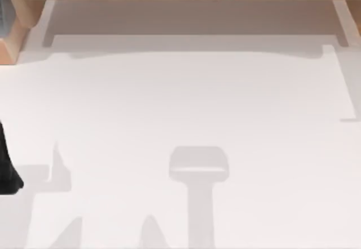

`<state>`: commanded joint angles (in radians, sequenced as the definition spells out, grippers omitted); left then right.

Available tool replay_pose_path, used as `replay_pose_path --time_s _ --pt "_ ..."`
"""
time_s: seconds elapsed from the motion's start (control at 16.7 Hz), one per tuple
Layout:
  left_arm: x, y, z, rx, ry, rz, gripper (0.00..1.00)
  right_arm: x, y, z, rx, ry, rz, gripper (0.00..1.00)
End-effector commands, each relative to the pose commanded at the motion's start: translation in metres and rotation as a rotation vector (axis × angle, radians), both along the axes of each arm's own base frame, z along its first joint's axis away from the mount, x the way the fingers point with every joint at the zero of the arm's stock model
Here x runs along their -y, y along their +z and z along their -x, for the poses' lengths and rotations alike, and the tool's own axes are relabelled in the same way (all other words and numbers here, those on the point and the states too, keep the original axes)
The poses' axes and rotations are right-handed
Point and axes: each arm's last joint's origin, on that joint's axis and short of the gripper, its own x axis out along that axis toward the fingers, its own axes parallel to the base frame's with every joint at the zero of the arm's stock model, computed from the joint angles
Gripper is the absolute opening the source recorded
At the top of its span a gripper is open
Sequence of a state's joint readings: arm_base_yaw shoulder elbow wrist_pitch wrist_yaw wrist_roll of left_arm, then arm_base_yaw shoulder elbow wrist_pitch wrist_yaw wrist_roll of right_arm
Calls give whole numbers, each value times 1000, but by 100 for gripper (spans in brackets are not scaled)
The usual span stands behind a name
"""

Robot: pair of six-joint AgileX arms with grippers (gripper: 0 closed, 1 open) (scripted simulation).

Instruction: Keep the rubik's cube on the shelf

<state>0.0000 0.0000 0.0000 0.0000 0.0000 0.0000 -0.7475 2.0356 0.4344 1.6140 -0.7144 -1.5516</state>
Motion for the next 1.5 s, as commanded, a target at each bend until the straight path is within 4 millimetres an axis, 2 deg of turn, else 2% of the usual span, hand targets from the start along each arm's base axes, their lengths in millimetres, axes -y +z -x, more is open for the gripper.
replay_pose_path --time_s 0.24,0.54,0.78,1.5 --pt "0 0 0 0 0 0 100 1 1 -1 2 -3 1 100" --pt "0 0 0 0 0 0 100 0 0 -24 0 0 0 100" --pt "0 0 0 0 0 0 100 0 0 -25 0 0 0 100" --pt "0 0 0 0 0 0 100 0 0 -25 0 0 0 10"
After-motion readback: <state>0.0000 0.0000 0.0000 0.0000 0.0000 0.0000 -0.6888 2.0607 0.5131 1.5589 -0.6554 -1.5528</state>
